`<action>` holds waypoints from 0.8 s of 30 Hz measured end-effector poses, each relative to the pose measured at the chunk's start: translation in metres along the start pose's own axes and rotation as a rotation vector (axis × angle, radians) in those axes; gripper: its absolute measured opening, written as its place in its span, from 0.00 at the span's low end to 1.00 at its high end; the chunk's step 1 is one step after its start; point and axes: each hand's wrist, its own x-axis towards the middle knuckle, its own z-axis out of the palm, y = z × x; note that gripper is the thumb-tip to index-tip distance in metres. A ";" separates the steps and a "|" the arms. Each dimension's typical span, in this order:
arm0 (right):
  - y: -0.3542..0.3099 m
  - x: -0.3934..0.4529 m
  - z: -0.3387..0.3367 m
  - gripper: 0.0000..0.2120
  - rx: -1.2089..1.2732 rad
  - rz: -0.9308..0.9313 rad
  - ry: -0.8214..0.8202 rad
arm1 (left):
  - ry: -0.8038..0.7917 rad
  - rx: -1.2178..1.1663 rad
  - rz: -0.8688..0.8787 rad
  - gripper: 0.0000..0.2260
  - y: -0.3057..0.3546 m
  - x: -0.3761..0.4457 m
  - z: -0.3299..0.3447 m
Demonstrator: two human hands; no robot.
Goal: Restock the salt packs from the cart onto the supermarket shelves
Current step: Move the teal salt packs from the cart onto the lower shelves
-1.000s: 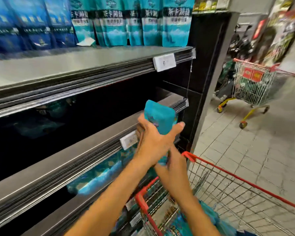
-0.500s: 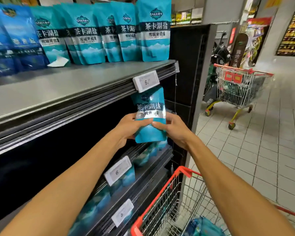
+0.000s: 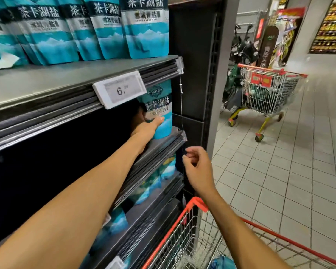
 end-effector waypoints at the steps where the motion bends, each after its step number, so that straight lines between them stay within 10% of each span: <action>1: 0.004 -0.003 -0.001 0.09 0.004 0.014 -0.010 | -0.006 0.063 0.000 0.34 0.000 0.003 0.003; 17: 0.003 -0.031 -0.013 0.14 0.032 0.127 -0.118 | 0.005 0.174 -0.031 0.29 -0.001 -0.026 -0.006; 24: -0.018 -0.079 -0.062 0.16 0.024 0.166 -0.119 | 0.119 -0.194 0.301 0.16 -0.001 -0.141 -0.026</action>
